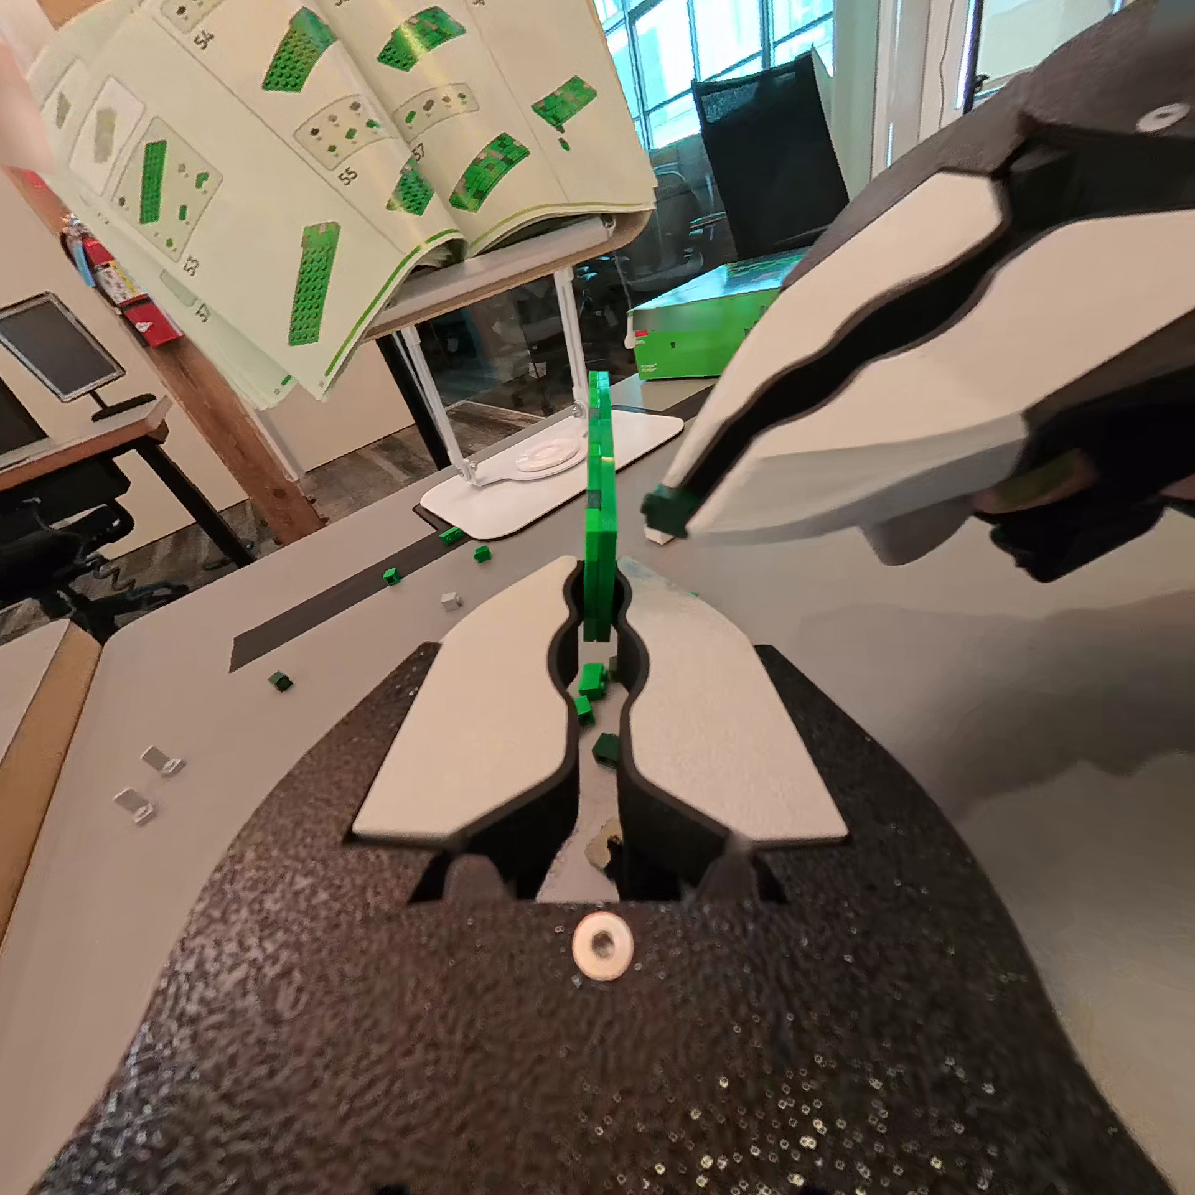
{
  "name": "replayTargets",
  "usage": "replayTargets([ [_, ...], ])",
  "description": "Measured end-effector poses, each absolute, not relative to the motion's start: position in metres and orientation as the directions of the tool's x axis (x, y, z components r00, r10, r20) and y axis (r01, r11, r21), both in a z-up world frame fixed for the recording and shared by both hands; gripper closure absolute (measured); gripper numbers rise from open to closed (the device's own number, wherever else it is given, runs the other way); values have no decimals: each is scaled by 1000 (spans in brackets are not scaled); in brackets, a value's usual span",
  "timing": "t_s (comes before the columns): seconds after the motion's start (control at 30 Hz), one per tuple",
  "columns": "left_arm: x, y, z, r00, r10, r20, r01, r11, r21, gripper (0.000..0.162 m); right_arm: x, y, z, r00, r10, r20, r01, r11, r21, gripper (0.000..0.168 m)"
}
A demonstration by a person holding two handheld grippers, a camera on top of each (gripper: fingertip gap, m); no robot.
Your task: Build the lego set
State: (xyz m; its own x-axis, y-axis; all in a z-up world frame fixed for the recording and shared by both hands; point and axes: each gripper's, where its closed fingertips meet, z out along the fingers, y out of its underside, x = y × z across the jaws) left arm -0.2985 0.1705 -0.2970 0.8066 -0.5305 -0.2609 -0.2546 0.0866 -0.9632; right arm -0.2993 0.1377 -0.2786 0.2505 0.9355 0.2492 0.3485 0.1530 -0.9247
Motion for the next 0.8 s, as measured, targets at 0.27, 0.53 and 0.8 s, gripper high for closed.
replayTargets([
  [0.27, -291, 167, -299, 771, -573, -278, -274, 96, -957, 156, -298, 136, -283, 233, 949, 211, 371, 114, -922, 160],
  [0.53, -289, 165, -306, 723, -582, -374, -385, 111, -916, 156, -292, 137, -290, 204, 962, 180, 441, 73, -894, 160],
  [0.8, -289, 168, -309, 763, -589, -265, -310, 26, -950, 156, -294, 143, -292, 279, 937, 210, 439, 70, -896, 160],
])
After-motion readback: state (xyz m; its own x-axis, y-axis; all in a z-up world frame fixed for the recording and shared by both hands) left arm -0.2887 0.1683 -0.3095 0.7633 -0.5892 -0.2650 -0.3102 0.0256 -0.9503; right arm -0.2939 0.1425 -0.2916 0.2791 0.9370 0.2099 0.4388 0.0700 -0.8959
